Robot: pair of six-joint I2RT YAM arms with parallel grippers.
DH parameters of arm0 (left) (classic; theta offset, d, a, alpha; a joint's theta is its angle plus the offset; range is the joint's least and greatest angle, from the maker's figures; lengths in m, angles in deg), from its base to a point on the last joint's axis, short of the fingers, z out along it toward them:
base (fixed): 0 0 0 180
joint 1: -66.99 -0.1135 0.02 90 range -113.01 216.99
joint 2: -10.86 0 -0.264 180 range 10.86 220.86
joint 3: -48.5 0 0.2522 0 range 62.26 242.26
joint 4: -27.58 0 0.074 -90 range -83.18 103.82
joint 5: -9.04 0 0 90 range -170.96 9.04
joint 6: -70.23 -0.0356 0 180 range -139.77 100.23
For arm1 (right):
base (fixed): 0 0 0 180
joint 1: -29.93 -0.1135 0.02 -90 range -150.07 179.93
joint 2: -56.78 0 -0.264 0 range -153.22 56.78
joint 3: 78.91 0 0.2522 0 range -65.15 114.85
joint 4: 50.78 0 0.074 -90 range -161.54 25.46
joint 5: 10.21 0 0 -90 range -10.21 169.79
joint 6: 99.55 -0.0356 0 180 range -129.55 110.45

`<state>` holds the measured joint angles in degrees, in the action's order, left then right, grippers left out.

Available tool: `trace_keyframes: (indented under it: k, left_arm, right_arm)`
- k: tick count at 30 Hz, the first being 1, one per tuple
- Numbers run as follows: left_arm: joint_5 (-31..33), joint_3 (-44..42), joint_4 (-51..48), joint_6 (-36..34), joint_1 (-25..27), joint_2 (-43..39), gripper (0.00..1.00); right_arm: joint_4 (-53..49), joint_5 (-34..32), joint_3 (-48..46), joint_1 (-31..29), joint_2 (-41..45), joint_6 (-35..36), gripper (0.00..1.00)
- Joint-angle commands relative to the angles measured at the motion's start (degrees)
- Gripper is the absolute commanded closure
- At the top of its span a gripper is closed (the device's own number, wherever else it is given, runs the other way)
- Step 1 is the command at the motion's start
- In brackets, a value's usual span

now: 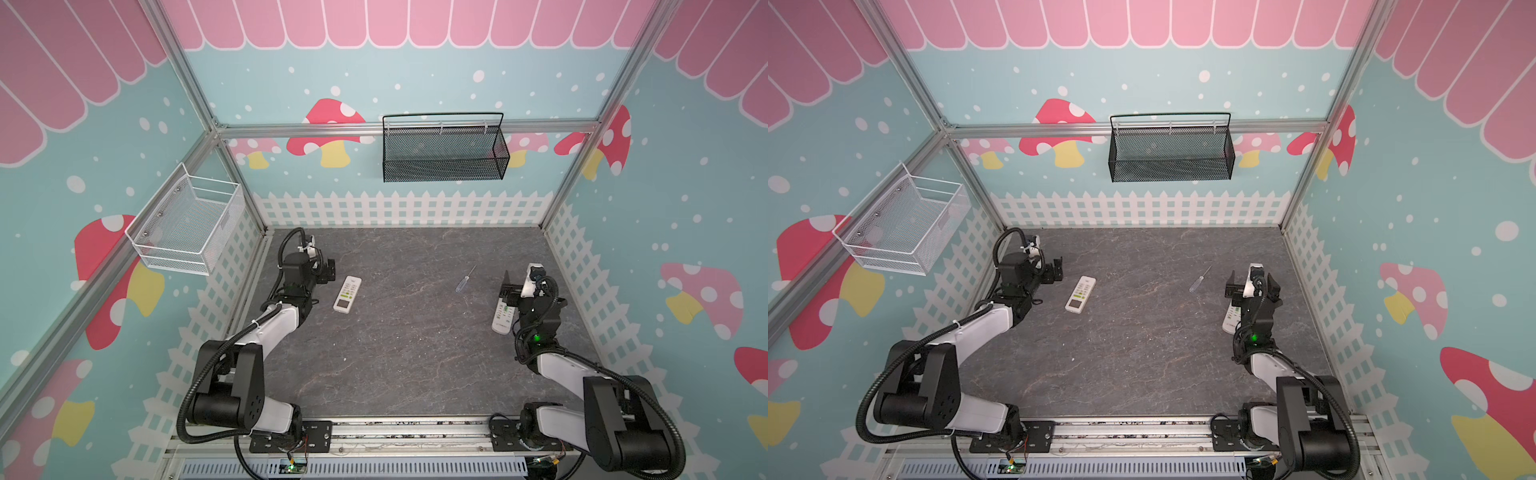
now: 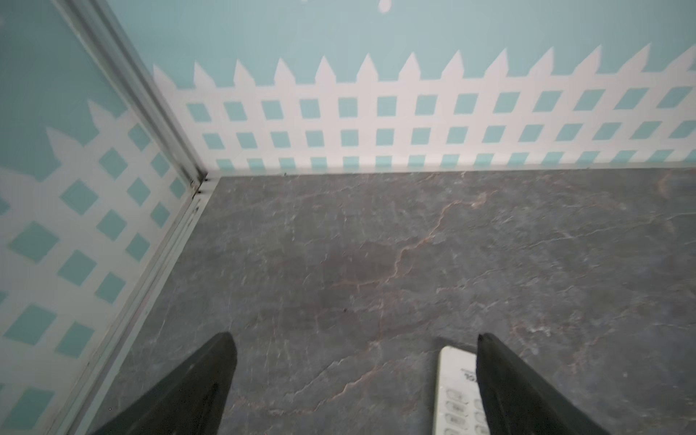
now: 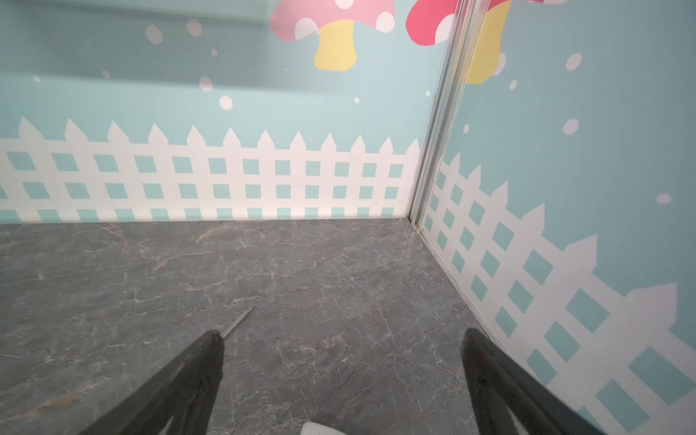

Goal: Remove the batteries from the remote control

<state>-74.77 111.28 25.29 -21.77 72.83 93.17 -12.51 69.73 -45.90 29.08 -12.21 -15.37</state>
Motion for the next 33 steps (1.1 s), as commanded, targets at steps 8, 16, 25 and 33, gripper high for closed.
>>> trace_keyframes:
  k: [8, 16, 25, 33]
  left_arm:
    - [-5.3, 6.7, -35.5, 4.9, 6.2, -0.3, 0.00]
    - [-8.4, 4.2, -33.1, 4.2, 6.4, 4.6, 0.00]
    - [-6.7, 8.5, -36.1, 4.2, 7.6, 13.9, 0.02]
    - [-5.4, 13.9, -40.3, 3.5, 8.4, 19.9, 0.26]
  right_arm:
    - [-20.2, 9.8, 6.8, -0.5, 5.4, -6.3, 0.01]
    - [-28.3, 14.0, 8.0, -0.6, 7.8, -4.3, 0.01]
    - [-31.3, 10.6, 4.5, -0.6, 14.0, -2.2, 0.01]
    - [-31.4, 12.0, 5.4, -0.6, 11.0, -2.4, 0.02]
